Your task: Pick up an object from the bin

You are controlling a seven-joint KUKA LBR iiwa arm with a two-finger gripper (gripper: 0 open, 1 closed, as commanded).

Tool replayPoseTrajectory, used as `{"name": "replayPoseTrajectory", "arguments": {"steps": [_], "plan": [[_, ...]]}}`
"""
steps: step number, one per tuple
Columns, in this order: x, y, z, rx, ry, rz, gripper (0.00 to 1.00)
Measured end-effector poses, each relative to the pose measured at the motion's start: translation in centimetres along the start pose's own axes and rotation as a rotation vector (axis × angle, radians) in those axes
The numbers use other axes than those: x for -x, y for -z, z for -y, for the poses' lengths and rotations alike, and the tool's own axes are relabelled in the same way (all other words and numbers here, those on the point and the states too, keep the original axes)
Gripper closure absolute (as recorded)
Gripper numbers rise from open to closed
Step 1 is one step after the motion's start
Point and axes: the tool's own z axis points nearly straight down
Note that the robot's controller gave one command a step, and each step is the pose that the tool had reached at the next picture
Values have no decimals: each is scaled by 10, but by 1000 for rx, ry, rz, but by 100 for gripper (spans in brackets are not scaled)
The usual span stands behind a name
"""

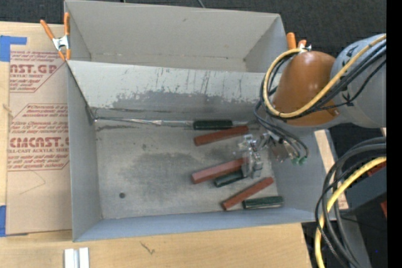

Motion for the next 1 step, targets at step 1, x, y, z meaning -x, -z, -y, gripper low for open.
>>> {"name": "replayPoseTrajectory", "arguments": {"steps": [1], "plan": [[-2, 9, -31, -7, 51, 19, 100]]}}
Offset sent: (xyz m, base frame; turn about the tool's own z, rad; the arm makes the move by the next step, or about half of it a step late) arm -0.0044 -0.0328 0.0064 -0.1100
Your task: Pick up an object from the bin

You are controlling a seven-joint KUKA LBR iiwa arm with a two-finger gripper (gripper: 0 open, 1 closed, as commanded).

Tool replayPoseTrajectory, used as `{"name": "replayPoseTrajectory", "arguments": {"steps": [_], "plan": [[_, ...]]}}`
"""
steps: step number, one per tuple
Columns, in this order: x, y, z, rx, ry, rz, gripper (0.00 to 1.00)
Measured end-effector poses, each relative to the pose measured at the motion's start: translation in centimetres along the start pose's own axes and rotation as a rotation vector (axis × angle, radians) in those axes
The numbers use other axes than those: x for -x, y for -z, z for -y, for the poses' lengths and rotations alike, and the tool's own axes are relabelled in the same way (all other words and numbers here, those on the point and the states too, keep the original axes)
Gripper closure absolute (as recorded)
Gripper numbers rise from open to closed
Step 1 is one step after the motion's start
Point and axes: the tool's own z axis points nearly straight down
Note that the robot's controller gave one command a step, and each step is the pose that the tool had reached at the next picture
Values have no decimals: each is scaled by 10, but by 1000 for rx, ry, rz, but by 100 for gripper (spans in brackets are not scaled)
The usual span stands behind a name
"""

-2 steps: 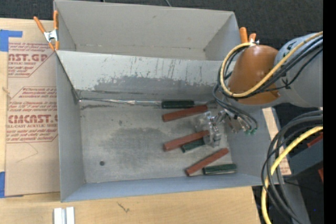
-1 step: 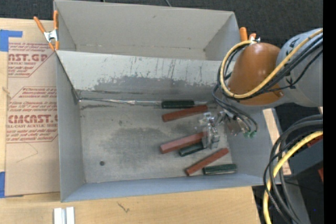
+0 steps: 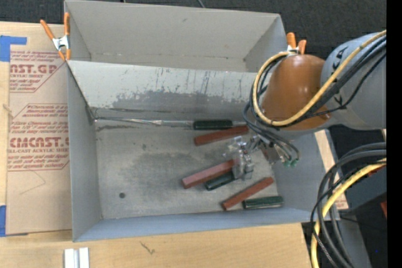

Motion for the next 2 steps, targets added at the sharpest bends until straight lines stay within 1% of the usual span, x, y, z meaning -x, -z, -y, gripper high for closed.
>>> {"name": "replayPoseTrajectory", "arguments": {"steps": [1, 2], "plan": [[-8, -11, 26, 9, 123, -13, 100], [4, -28, 6, 3, 58, -13, 100]]}}
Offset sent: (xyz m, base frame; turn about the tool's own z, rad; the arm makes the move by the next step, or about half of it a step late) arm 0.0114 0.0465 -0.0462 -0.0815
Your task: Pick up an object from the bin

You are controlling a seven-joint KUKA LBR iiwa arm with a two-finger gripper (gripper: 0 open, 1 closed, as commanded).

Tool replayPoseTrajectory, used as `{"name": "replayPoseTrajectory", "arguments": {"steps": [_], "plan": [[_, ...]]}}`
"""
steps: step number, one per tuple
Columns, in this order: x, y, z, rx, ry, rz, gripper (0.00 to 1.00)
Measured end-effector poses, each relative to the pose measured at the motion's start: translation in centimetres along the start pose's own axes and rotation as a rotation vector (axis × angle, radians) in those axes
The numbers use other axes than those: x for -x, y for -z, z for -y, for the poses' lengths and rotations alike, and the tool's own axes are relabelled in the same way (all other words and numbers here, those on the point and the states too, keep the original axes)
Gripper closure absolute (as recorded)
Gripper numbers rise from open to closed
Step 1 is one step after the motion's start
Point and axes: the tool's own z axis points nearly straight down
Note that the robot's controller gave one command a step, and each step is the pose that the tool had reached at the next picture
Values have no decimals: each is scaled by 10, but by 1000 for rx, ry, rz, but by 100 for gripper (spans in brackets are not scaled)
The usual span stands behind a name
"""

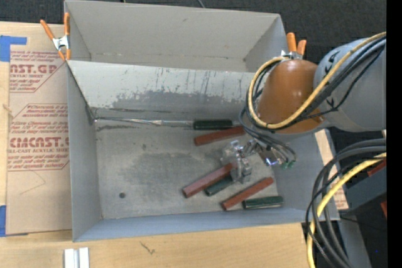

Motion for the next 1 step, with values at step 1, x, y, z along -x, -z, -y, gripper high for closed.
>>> {"name": "replayPoseTrajectory", "arguments": {"steps": [1], "plan": [[-3, -3, -2, 9, 50, 2, 100]]}}
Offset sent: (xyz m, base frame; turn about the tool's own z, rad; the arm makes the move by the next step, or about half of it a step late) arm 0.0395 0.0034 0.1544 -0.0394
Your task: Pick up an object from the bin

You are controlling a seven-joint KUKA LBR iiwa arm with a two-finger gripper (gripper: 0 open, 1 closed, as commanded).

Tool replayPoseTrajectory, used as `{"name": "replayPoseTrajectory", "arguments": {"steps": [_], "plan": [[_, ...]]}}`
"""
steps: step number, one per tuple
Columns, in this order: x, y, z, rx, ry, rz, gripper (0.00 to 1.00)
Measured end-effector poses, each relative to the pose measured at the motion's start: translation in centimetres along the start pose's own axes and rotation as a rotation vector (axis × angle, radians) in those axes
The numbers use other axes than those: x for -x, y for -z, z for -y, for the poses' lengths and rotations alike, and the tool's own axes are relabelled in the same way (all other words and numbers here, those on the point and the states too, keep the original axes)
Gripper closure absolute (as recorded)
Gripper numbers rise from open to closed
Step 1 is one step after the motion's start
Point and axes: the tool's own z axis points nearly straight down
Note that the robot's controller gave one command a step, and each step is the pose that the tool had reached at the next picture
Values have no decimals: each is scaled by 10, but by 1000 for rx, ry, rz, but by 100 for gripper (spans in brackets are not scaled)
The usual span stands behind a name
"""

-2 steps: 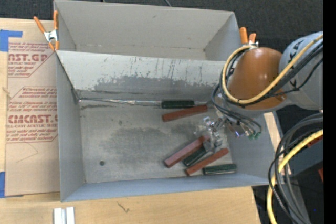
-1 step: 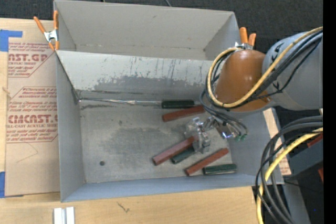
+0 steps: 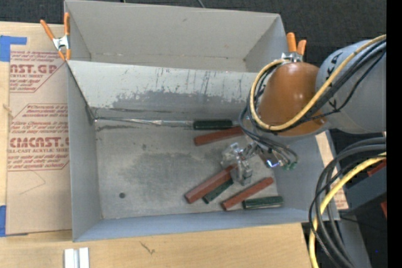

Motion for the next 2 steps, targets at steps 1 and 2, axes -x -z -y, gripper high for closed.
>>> {"name": "replayPoseTrajectory", "arguments": {"steps": [1, 2], "plan": [[-6, 1, 13, -2, -3, -3, 100], [-1, 46, 17, -8, 23, 2, 100]]}}
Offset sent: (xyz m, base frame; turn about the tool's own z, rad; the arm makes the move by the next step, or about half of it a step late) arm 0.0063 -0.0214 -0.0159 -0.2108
